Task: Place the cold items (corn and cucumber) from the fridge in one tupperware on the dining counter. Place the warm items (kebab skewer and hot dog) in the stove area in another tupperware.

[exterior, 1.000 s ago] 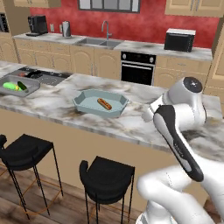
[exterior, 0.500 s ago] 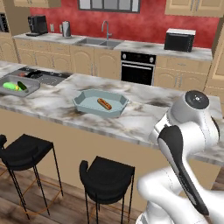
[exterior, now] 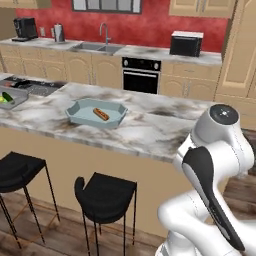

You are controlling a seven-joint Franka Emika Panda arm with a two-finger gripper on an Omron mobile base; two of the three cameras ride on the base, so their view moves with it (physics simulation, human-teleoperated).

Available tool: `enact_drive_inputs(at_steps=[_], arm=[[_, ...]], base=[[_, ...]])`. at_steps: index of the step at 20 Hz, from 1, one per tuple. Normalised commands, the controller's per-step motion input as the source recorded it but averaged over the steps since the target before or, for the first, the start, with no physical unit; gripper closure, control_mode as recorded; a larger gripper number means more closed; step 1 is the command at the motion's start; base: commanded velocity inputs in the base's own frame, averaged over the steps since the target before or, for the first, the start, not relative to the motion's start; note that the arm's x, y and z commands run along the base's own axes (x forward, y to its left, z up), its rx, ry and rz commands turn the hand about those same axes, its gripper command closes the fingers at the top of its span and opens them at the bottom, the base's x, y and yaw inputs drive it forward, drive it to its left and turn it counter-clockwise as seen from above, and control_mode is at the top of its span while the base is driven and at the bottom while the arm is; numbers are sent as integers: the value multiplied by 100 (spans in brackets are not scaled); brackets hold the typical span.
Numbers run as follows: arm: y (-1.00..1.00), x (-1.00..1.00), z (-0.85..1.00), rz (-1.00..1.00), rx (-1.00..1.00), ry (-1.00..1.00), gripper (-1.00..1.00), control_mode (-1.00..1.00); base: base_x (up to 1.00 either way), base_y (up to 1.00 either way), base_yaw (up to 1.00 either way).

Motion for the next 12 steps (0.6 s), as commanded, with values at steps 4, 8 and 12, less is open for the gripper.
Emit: enact_drive_inputs(at_steps=[4, 8, 12], arm=[[0, 0, 0, 0, 0, 0, -100, 100], [0, 0, 0, 0, 0, 0, -100, 100], [0, 0, 0, 0, 0, 0, -100, 100]], base=[[-20, -34, -48], [0, -45, -54], [4, -59, -51]])
